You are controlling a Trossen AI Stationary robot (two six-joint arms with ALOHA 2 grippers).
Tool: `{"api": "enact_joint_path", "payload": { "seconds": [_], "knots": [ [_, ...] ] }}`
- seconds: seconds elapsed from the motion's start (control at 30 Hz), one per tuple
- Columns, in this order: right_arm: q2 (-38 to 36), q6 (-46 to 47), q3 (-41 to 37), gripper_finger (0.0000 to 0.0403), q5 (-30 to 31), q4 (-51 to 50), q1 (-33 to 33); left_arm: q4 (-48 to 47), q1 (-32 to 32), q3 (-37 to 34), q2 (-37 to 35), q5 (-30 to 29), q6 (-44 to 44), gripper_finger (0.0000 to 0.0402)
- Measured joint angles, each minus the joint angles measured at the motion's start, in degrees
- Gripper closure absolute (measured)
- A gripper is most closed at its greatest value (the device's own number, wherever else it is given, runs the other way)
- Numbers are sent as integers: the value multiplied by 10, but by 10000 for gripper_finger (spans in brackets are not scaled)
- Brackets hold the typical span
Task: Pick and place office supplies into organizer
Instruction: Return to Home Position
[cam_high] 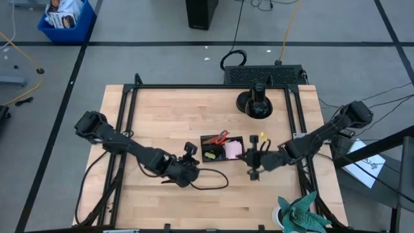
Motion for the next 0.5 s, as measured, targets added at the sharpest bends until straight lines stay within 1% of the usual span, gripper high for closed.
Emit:
{"api": "enact_joint_path", "payload": {
  "seconds": [0.07, 0.17, 0.23, 0.4, 0.5],
  "knots": [
    [-7, -4, -2, 402, 18, -2, -22, 28, 3, 0, 0, 10, 17, 399],
    [-15, -4, -2, 402, 17, -14, -62, 60, -2, 0, 0, 15, 38, 400],
    [-17, 12, -2, 402, 15, -22, -90, 74, -4, 0, 0, 16, 41, 399],
    [-11, 47, -2, 402, -37, -62, -154, 67, -3, 0, 0, 5, 35, 400],
    [-4, 50, -2, 403, -69, -77, -188, 67, -3, 0, 0, 5, 26, 390]
  ]
}}
